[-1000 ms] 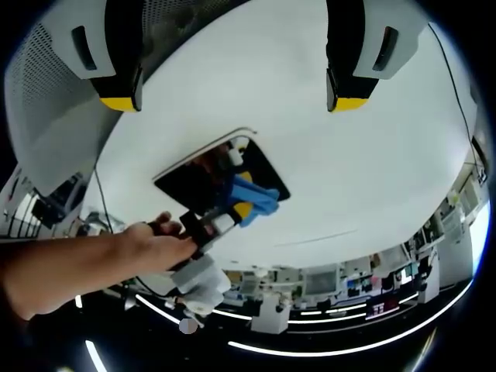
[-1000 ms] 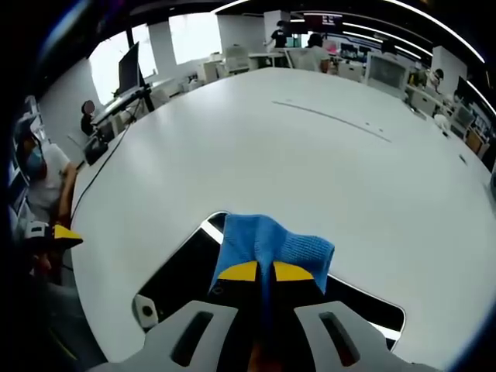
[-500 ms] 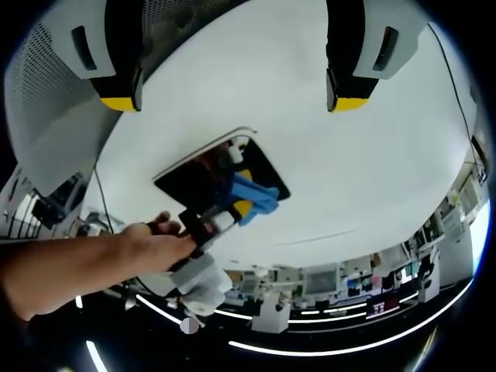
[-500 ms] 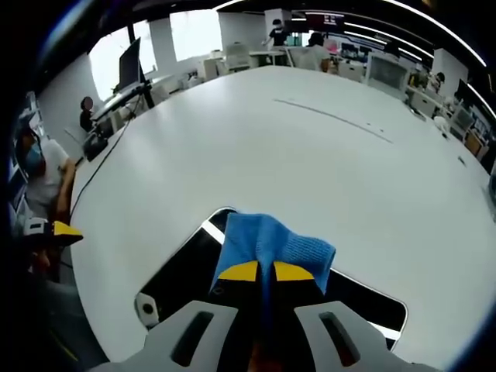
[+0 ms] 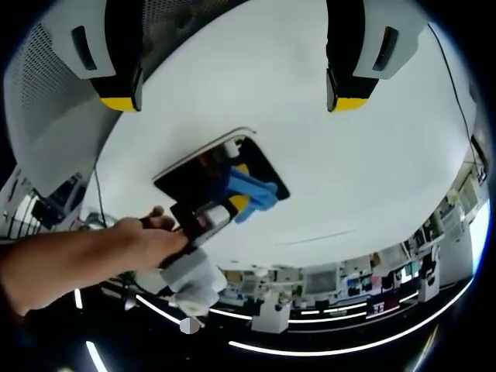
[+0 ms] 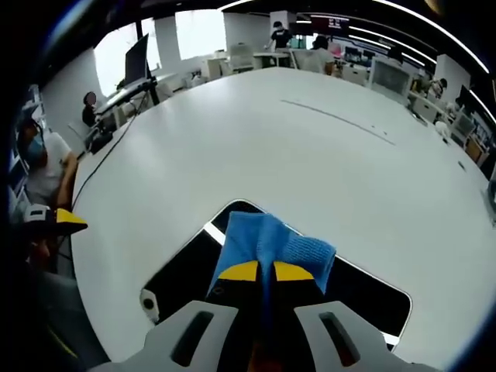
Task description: Wipe the mirror surface with the cleaning cloth until all visible marks leave the cleaned area.
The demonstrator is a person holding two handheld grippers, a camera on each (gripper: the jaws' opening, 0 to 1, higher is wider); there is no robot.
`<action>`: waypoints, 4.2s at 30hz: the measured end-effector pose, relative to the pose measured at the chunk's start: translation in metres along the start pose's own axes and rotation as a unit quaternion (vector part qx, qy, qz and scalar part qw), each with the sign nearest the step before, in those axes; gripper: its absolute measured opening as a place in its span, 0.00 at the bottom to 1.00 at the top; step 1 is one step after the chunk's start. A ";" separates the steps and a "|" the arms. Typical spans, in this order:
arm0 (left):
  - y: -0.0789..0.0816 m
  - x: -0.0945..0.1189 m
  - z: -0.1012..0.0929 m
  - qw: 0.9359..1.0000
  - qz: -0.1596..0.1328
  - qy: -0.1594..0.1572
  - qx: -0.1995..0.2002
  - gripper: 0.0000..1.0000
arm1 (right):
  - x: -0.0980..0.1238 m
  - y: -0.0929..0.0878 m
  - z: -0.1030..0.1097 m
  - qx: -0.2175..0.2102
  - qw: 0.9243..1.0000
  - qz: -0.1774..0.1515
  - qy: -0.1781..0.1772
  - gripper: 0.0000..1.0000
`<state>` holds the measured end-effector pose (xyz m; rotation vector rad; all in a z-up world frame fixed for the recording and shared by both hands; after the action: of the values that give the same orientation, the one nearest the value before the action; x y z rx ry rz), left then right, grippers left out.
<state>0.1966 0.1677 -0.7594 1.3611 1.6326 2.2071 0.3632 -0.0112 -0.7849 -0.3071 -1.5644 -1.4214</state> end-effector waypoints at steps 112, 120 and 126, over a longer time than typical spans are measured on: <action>0.000 0.001 0.001 1.000 -0.004 0.003 0.006 0.99 | 0.050 -0.074 0.054 -0.039 0.998 0.001 0.039 0.00; 0.000 0.000 0.001 1.000 -0.002 0.002 0.006 0.99 | 0.049 -0.074 0.053 -0.033 0.999 0.001 0.043 0.00; 0.000 0.001 0.001 1.000 -0.002 0.004 0.008 0.99 | 0.050 -0.073 0.054 -0.026 0.999 0.005 0.039 0.00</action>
<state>0.1965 0.1687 -0.7586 1.3548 1.6559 2.2052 0.2598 -0.0055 -0.7853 -0.2863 -1.4624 -1.4517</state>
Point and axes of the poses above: the point that each gripper's makers call its tool centre point, and the gripper's own axes: x roughly backward along the fingers, z roughly to its left, y roughly out of its top, the point moved 9 cm from there along x, roughly backward along the fingers, and after that the axes turned 12 degrees about -x, right-handed, at the moved point
